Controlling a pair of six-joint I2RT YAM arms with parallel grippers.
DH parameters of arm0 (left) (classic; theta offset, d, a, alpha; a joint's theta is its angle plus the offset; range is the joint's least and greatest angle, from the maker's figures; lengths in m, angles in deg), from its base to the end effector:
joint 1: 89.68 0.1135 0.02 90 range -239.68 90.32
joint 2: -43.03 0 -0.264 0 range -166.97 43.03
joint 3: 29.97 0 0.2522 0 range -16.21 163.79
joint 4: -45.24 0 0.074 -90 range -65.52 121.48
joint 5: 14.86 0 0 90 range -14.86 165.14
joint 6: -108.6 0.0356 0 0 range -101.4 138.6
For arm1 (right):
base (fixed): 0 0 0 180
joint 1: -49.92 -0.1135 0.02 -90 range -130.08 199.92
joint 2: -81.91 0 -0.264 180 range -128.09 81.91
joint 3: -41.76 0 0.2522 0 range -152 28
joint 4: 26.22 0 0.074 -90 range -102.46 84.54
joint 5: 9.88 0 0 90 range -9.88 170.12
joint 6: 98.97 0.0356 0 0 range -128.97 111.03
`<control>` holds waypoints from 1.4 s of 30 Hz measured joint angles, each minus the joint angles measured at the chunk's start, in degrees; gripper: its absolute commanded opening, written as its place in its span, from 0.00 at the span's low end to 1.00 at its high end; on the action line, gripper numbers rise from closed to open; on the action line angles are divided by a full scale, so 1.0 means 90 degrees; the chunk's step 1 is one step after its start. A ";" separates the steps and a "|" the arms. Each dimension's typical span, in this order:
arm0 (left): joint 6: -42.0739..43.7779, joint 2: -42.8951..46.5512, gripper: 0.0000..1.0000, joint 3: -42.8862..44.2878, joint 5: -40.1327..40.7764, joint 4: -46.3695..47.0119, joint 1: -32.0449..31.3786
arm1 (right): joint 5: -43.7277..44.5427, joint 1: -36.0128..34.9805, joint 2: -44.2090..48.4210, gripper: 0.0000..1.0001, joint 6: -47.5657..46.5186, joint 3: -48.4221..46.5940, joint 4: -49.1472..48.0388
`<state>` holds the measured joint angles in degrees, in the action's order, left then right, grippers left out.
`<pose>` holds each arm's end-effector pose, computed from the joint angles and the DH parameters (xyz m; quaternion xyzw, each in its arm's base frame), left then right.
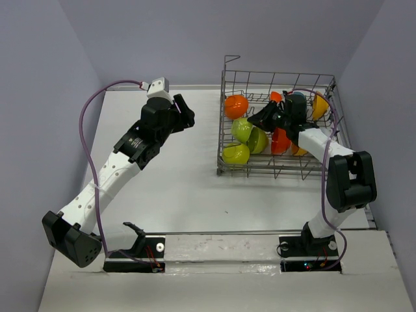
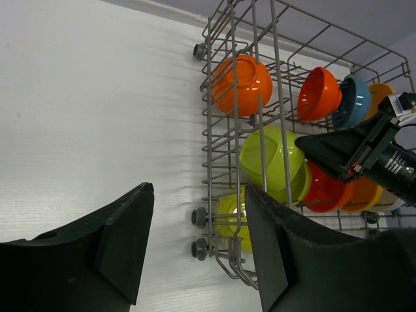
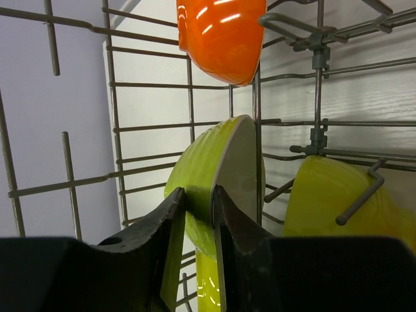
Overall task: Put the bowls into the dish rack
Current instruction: Turn the bowl upside down over the dish rack.
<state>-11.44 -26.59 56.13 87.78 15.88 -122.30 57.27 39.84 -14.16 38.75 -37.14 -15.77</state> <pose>0.2366 -0.1422 0.4083 -0.0511 0.7786 -0.2486 0.5740 0.3752 0.0807 0.2521 0.1734 0.8268 0.3937 0.3625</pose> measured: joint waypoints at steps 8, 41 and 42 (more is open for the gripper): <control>0.0002 0.0000 0.67 0.0000 0.0005 -0.0005 -0.0002 | 0.0068 -0.0002 -0.0092 0.28 -0.0092 -0.0182 0.0197; 0.0002 -0.0097 0.67 0.0000 0.0039 -0.0007 -0.0005 | 0.0503 0.0041 -0.0920 0.42 -0.0670 -0.1277 0.1044; 0.0002 -0.0097 0.67 0.0000 0.0044 -0.0007 -0.0005 | 0.0522 0.0041 -0.0920 0.48 -0.0685 -0.1316 0.1069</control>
<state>-11.42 -27.46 56.13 88.18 15.82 -122.35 61.97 40.21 -22.45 32.59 -48.99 -6.16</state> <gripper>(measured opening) 0.669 0.393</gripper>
